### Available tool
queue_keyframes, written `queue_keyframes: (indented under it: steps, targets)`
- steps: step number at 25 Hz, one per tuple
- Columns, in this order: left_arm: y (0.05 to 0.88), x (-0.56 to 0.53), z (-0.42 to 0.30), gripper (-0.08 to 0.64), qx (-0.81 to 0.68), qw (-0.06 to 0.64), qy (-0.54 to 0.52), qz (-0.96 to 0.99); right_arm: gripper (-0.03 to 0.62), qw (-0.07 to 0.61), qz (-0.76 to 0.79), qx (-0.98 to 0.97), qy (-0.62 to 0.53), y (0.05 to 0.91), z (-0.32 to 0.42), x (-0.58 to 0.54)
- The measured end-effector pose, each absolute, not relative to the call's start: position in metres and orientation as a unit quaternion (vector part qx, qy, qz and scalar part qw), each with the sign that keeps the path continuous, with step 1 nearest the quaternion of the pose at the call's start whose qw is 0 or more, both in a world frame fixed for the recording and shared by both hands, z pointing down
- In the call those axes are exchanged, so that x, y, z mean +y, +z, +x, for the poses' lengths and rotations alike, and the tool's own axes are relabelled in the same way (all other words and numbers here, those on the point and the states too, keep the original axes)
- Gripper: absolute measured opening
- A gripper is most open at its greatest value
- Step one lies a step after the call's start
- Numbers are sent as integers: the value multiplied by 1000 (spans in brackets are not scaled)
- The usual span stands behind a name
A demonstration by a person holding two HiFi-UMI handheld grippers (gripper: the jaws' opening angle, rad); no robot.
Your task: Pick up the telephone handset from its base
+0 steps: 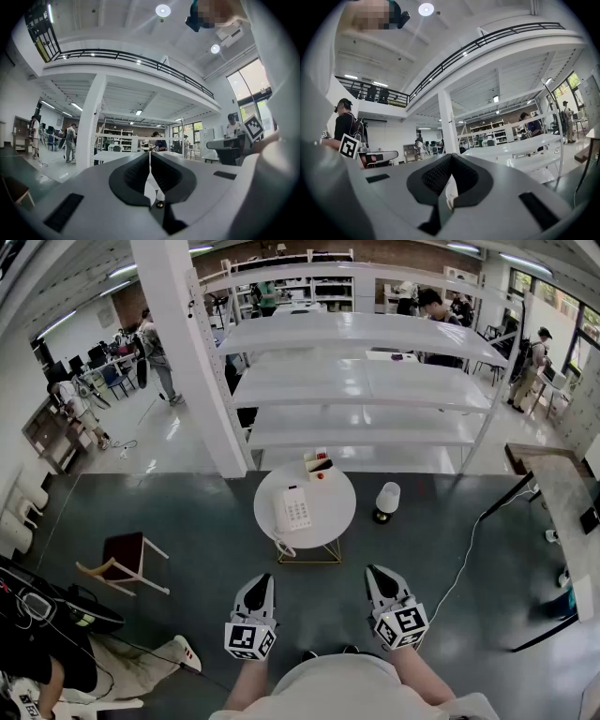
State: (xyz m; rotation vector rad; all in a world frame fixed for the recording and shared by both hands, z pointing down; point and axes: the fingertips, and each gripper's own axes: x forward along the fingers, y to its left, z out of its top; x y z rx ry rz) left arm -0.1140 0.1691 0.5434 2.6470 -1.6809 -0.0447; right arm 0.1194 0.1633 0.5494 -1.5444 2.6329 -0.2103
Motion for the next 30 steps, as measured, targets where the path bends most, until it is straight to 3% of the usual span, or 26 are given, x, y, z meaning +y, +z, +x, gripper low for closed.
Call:
queue_keyframes:
  steps: [30]
  targets:
    - [551,170,-81,25,-554,8,-6,832,9,39,-487,871,-60,555,152,153]
